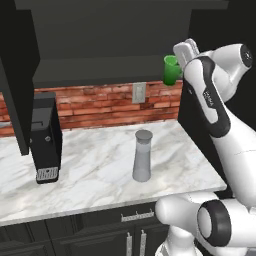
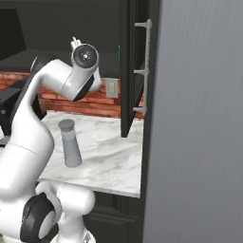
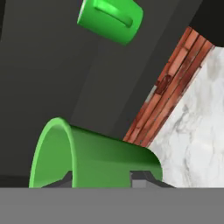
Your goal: There is a tray on the dining counter. Grab the cup, mug, and pitcher and place them on the tray. The pitcher may be placed next to the tray if it cannot fit the tray.
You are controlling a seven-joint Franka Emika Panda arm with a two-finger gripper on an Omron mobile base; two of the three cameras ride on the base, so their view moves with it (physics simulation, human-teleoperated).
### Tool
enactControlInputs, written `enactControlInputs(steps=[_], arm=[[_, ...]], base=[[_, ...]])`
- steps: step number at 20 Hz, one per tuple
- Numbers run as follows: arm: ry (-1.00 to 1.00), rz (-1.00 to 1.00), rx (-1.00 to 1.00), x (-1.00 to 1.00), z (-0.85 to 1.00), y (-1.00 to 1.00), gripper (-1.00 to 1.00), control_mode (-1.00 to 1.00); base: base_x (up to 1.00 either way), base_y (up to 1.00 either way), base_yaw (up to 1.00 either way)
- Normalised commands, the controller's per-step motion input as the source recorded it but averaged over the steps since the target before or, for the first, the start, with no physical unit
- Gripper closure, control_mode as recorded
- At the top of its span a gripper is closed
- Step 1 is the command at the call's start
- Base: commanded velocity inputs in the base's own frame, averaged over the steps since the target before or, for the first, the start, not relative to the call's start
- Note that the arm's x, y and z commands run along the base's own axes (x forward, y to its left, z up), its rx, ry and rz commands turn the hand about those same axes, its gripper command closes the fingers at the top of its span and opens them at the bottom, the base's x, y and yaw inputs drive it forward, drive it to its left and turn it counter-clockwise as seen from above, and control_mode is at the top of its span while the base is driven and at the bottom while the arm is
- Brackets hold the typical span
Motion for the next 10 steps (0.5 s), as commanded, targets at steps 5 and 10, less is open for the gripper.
enactControlInputs(steps=[5, 10], arm=[[0.15, 0.00, 0.00, -1.00, 0.00, 0.00, 1.00, -1.00], [0.11, 0.00, -0.01, -0.88, -0.03, 0.01, 1.00, -1.00]], base=[[0.00, 0.00, 0.00], [0.00, 0.00, 0.00]])
